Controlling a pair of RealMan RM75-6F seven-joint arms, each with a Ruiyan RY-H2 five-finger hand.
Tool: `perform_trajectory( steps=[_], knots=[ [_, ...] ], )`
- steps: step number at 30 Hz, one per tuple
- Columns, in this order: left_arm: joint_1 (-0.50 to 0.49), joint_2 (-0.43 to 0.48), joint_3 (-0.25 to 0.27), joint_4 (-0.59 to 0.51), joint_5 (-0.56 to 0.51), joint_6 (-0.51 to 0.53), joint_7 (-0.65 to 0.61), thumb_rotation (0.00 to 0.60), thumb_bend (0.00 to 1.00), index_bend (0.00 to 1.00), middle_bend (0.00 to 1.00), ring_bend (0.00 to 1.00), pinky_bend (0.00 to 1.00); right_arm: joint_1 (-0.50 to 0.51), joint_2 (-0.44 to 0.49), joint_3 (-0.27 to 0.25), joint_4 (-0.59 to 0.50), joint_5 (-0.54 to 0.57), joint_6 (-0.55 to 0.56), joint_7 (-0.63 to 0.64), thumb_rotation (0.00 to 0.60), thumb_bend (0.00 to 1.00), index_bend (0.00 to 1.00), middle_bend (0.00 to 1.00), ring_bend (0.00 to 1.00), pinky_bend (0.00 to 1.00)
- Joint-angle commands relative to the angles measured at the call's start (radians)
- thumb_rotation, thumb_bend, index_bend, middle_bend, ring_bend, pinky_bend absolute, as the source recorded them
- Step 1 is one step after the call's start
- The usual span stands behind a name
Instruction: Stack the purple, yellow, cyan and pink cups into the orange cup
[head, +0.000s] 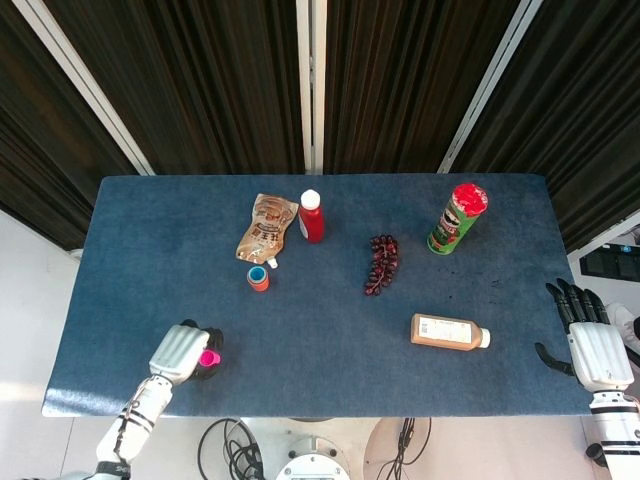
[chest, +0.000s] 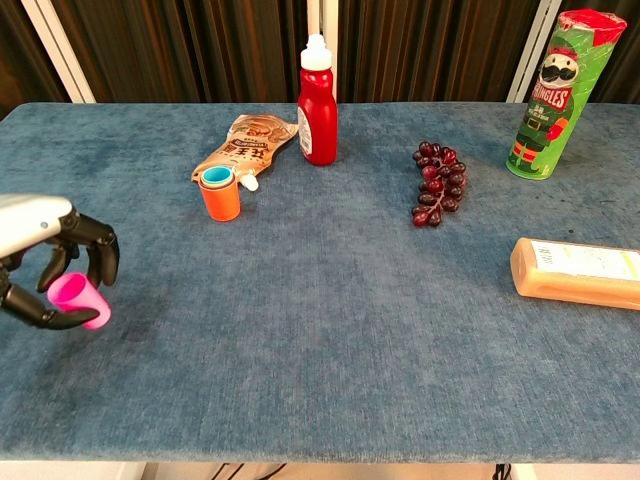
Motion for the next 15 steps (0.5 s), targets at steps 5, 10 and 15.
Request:
perform_trajectory(
  steps=[5,10,15],
  knots=[
    [-0.102,0.104,-0.124,-0.099,-0.138,-0.098,0.019,0.600,0.29,0.49,0.53,0.64,0.33,-0.004,0.001,0.001,-0.001,-0.003,0.009,0.005,0.600,0.22,0.00,0.00,0.00,0.00],
    [-0.229,0.164,-0.245,-0.118,-0.331,-0.197,0.044,0.600,0.29,0.49,0.53,0.64,0.33,-0.004,0.003,-0.005,0.002,-0.010,0.005,0.009,0.600,0.22,0.00,0.00,0.00,0.00],
    [-0.366,0.168,-0.317,-0.057,-0.527,-0.276,0.067,0.600,0.29,0.49,0.53,0.64,0.33,-0.003,0.004,-0.004,0.008,-0.008,0.003,0.015,0.600,0.22,0.00,0.00,0.00,0.00]
  ],
)
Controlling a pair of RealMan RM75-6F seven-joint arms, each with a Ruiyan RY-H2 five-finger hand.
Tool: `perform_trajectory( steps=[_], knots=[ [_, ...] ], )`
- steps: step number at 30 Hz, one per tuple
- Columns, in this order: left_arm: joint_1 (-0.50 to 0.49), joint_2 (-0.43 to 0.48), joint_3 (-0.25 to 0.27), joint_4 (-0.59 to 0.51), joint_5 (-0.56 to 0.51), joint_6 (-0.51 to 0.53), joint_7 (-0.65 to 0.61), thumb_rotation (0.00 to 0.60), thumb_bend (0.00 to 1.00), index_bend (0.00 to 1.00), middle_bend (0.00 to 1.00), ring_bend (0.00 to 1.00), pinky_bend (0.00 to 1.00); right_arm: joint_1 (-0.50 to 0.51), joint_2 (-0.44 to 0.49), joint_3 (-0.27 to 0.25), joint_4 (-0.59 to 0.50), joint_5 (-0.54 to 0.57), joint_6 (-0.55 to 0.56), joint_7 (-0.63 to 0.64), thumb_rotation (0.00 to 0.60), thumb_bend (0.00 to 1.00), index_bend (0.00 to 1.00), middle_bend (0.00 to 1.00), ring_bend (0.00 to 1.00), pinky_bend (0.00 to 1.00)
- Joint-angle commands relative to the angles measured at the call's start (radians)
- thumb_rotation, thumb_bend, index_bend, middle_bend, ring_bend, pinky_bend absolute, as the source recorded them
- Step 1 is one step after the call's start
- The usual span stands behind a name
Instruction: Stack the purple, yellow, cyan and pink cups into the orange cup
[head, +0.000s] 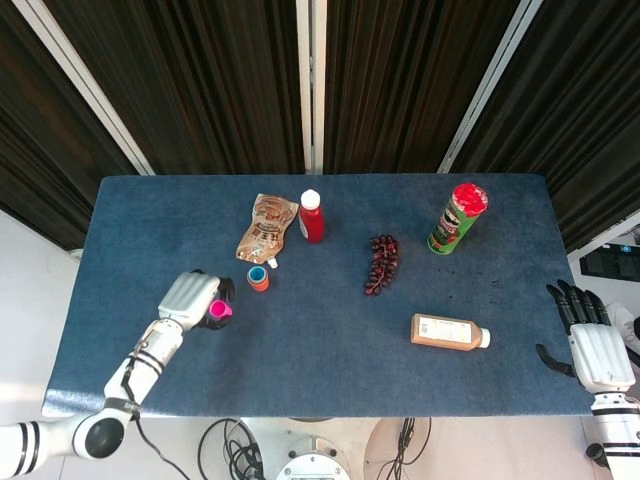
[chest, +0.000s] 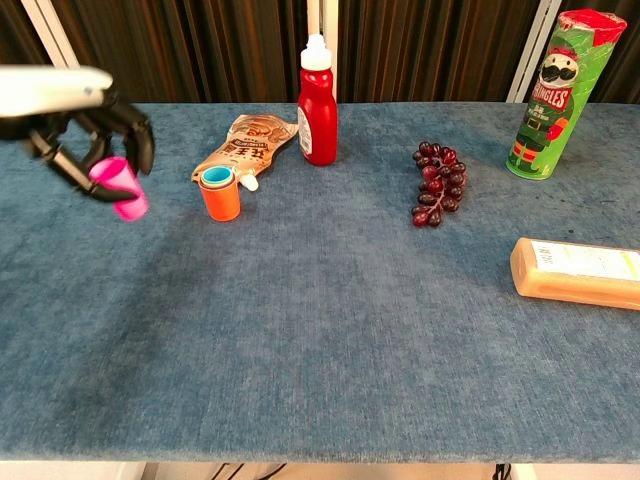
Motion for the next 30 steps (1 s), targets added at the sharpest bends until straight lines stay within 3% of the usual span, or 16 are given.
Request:
perform_trajectory(
  steps=[1,8,13,20,30],
  knots=[
    [-0.141,0.015,-0.080,0.054,-0.184,-0.092,0.028,0.600,0.29,0.49,0.53,0.64,0.33,0.000,0.001,0.002,0.002,0.001,0.000,0.003,0.600,0.22,0.00,0.00,0.00,0.00],
    [-0.311,-0.032,-0.079,0.202,-0.427,-0.167,0.060,0.600,0.29,0.49,0.53,0.64,0.33,0.002,0.003,0.002,0.001,-0.012,0.007,0.006,0.600,0.22,0.00,0.00,0.00,0.00],
    [-0.394,-0.066,-0.074,0.283,-0.545,-0.187,0.055,0.600,0.29,0.49,0.53,0.64,0.32,0.008,0.000,-0.002,0.003,-0.012,-0.006,-0.001,0.600,0.22,0.00,0.00,0.00,0.00],
    [-0.455,-0.122,-0.022,0.361,-0.603,-0.190,0.060,0.600,0.29,0.49,0.53,0.64,0.31,0.009,-0.007,0.000,0.013,-0.005,-0.012,0.010,0.600,0.22,0.00,0.00,0.00,0.00],
    [-0.467,-0.158,0.033,0.416,-0.630,-0.184,0.037,0.600,0.28,0.49,0.53,0.64,0.31,0.002,-0.008,0.001,0.035,0.006,-0.009,0.036,0.600,0.22,0.00,0.00,0.00,0.00]
  ],
)
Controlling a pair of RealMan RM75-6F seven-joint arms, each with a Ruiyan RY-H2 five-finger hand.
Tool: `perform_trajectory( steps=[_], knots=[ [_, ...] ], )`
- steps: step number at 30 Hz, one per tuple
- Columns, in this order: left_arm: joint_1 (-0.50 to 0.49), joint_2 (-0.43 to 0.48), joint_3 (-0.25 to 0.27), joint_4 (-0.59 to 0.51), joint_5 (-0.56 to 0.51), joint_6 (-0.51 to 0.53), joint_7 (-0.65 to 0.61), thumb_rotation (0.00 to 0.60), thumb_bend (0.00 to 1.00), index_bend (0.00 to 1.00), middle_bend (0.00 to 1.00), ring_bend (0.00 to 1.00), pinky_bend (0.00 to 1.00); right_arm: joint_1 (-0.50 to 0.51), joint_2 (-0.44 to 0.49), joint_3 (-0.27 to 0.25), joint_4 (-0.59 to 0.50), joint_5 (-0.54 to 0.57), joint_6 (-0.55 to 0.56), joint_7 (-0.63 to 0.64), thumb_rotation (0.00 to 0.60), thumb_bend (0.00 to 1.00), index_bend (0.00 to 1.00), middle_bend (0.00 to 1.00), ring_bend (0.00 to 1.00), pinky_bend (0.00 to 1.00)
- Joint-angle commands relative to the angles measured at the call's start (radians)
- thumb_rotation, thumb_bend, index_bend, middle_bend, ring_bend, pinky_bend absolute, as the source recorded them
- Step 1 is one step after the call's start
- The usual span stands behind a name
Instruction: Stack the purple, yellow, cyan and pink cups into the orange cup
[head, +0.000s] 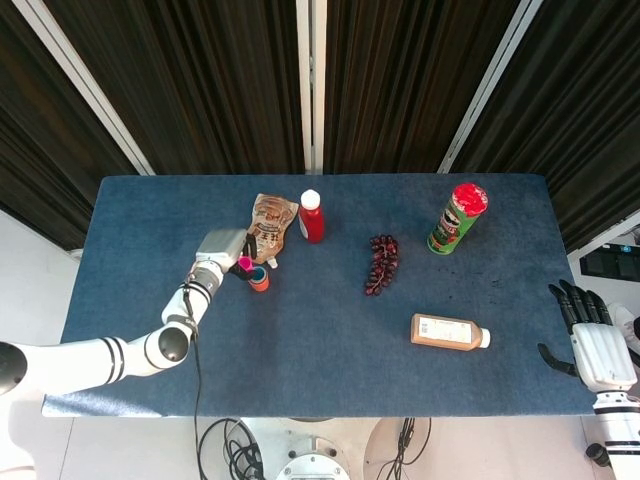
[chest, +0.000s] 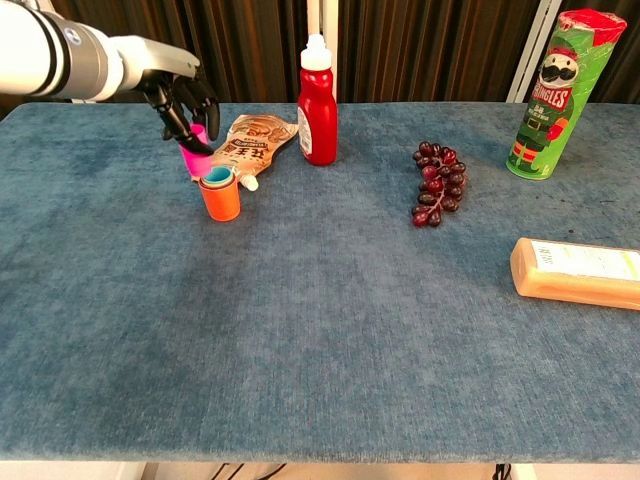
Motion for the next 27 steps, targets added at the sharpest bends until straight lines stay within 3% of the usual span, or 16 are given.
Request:
perform_trajectory(
  steps=[1,9,22,25,27],
  knots=[
    [-0.002,-0.007,0.004,0.003,0.003,-0.001,-0.012,0.600,0.28,0.49,0.53,0.64,0.31,-0.001,-0.001,0.000,0.003,0.002,-0.001,0.003,0.600,0.22,0.00,0.00,0.00,0.00],
    [-0.001,-0.021,-0.007,-0.006,0.072,-0.001,-0.059,0.600,0.28,0.49,0.53,0.64,0.31,0.002,-0.003,0.001,0.006,0.013,-0.015,-0.001,0.600,0.22,0.00,0.00,0.00,0.00],
    [-0.008,-0.072,0.027,0.044,0.100,0.028,-0.050,0.600,0.28,0.48,0.51,0.60,0.31,0.004,0.004,-0.003,0.012,0.017,-0.031,0.006,0.600,0.22,0.00,0.00,0.00,0.00],
    [-0.014,-0.057,0.034,0.028,0.093,0.005,-0.044,0.600,0.27,0.40,0.43,0.49,0.28,0.004,0.005,-0.004,0.014,0.017,-0.031,0.009,0.600,0.22,0.00,0.00,0.00,0.00],
    [-0.011,-0.045,0.033,0.015,0.106,0.000,-0.051,0.600,0.25,0.29,0.31,0.32,0.24,0.004,0.006,-0.003,0.014,0.018,-0.031,0.009,0.600,0.22,0.00,0.00,0.00,0.00]
  ],
)
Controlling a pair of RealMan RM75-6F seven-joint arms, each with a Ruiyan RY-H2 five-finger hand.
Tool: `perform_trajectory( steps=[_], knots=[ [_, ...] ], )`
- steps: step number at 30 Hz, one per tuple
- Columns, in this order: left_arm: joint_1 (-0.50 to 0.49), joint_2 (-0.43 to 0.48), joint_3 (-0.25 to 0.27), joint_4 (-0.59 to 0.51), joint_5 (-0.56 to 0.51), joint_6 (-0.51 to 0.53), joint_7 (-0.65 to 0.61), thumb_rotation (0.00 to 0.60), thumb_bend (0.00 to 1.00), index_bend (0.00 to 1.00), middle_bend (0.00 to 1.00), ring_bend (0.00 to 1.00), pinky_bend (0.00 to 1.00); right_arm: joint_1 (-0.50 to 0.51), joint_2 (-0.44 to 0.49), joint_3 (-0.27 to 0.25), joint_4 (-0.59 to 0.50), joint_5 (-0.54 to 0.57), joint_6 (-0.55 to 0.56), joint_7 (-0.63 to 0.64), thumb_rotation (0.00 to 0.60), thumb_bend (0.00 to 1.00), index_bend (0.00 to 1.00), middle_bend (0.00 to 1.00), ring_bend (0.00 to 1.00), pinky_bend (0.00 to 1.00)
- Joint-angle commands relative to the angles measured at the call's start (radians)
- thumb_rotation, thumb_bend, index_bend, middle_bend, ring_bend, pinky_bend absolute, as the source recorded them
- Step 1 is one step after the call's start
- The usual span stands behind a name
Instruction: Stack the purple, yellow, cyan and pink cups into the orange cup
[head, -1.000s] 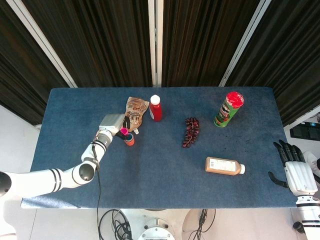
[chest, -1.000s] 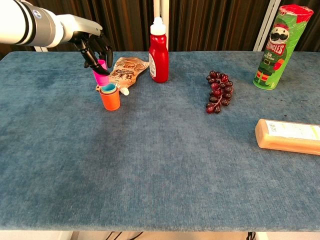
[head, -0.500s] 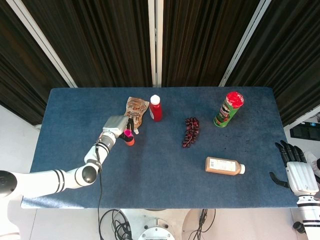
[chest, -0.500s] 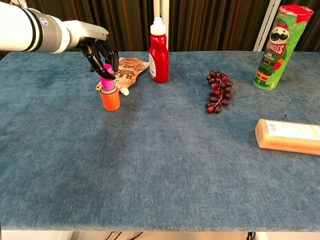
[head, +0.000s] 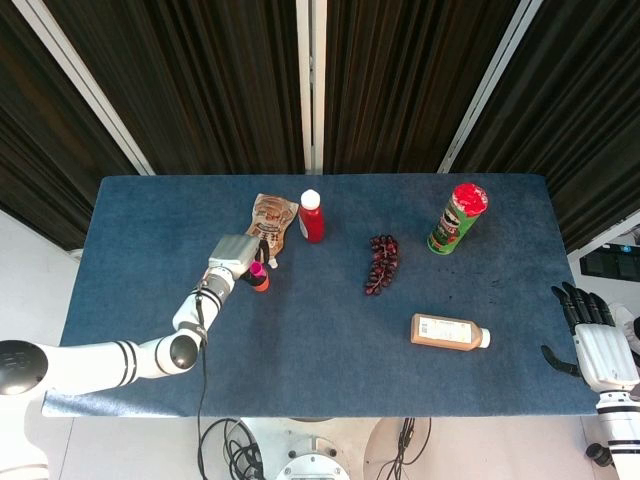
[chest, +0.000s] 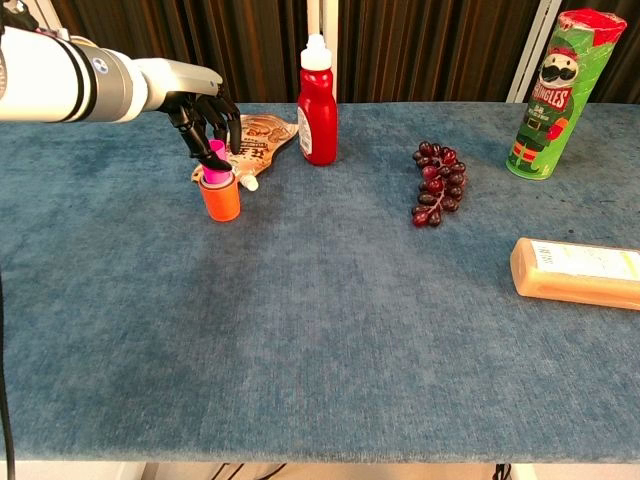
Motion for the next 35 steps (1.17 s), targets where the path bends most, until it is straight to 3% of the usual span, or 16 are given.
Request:
perform_trajectory(
  steps=[1,5,11,14,16,18,21,26,29,35],
  knots=[
    [0.004,0.017,-0.002,-0.020,0.017,-0.007,-0.013,0.600,0.24,0.23,0.25,0.24,0.22,0.000,0.001,0.001,-0.001,0.001,0.000,0.000,0.600,0.22,0.00,0.00,0.00,0.00],
    [0.023,0.049,-0.015,-0.059,0.063,0.010,-0.046,0.600,0.22,0.10,0.11,0.07,0.10,0.002,0.004,0.002,-0.007,-0.002,0.001,-0.004,0.600,0.22,0.00,0.00,0.00,0.00],
    [0.111,0.128,-0.004,-0.180,0.181,0.166,-0.086,0.600,0.20,0.08,0.09,0.03,0.07,0.006,0.005,-0.002,-0.021,-0.015,0.003,-0.018,0.600,0.22,0.00,0.00,0.00,0.00],
    [0.230,0.174,0.076,-0.265,0.469,0.367,-0.110,0.600,0.20,0.12,0.11,0.03,0.06,0.004,-0.002,-0.005,-0.013,-0.025,0.010,-0.025,0.600,0.22,0.00,0.00,0.00,0.00],
    [0.346,0.185,0.174,-0.265,0.713,0.551,-0.133,0.600,0.20,0.16,0.13,0.03,0.06,0.002,-0.014,-0.006,0.002,-0.032,0.022,-0.044,0.600,0.22,0.00,0.00,0.00,0.00],
    [0.462,0.187,0.254,-0.248,0.878,0.709,-0.181,0.600,0.20,0.17,0.14,0.03,0.05,-0.003,-0.034,-0.006,0.024,-0.045,0.044,-0.051,0.600,0.22,0.00,0.00,0.00,0.00],
    [0.617,0.184,0.338,-0.193,1.021,0.897,-0.231,0.600,0.19,0.15,0.14,0.03,0.05,-0.013,-0.069,-0.004,0.072,-0.065,0.085,-0.036,0.600,0.19,0.00,0.00,0.00,0.00],
    [0.822,0.162,0.402,-0.079,1.067,1.046,-0.286,0.600,0.15,0.15,0.15,0.03,0.02,-0.029,-0.112,-0.006,0.127,-0.074,0.119,-0.037,0.600,0.16,0.00,0.00,0.00,0.00],
    [0.887,0.147,0.398,-0.004,1.058,1.047,-0.348,0.600,0.15,0.14,0.14,0.03,0.01,-0.035,-0.127,-0.007,0.129,-0.079,0.135,-0.064,0.600,0.17,0.00,0.00,0.00,0.00],
    [0.924,0.131,0.363,0.081,1.079,0.998,-0.427,0.600,0.14,0.13,0.13,0.02,0.00,-0.038,-0.137,-0.009,0.102,-0.082,0.139,-0.100,0.600,0.17,0.00,0.00,0.00,0.00]
  ],
)
